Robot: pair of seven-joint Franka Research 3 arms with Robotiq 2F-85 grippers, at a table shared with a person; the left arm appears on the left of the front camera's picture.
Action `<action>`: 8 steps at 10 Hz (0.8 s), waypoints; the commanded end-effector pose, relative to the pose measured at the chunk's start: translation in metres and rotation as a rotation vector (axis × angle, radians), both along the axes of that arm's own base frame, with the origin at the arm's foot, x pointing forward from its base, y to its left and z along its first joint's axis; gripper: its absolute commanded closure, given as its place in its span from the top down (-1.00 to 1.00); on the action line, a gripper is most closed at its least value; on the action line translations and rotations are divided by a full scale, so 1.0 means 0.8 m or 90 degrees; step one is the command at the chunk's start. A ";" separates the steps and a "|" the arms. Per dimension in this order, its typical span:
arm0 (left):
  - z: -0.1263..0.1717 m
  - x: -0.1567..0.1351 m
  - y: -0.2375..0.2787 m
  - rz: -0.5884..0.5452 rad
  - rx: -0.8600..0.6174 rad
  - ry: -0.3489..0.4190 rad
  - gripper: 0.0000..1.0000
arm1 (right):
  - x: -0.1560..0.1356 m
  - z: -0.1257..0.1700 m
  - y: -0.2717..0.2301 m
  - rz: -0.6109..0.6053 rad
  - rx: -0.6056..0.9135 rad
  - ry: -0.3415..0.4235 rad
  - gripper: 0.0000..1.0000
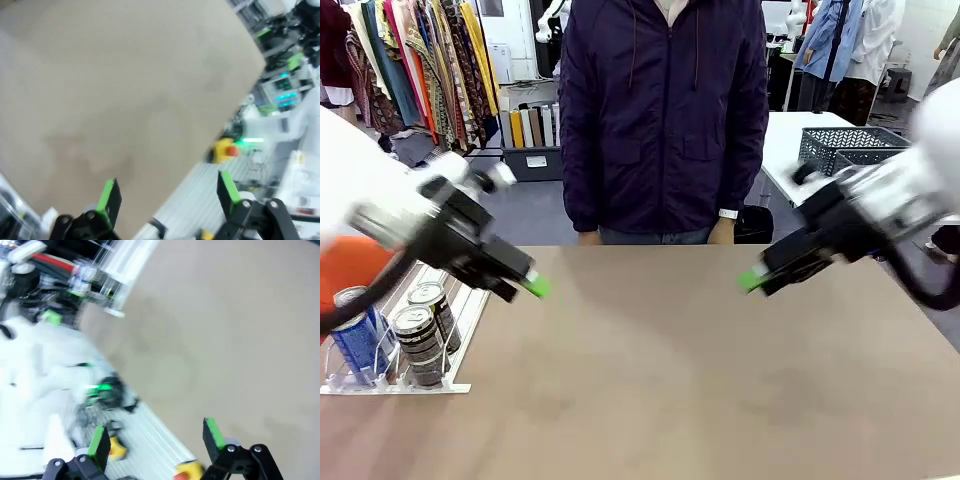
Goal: Retrieve and store the cans from the dispenser.
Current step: Pick up one can from the Automatic Can Dispenser and place it in the middle of the table.
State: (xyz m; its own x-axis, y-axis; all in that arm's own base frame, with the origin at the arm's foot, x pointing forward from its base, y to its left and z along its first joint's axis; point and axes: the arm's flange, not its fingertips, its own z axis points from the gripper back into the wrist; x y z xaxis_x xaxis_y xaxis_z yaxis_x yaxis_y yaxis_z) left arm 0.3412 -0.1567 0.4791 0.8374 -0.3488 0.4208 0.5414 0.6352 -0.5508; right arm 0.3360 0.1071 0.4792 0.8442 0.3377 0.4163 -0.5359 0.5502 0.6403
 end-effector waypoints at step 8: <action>0.010 -0.121 0.456 0.285 -0.546 0.011 1.00 | -0.168 -0.076 -0.383 -0.438 0.575 -0.060 1.00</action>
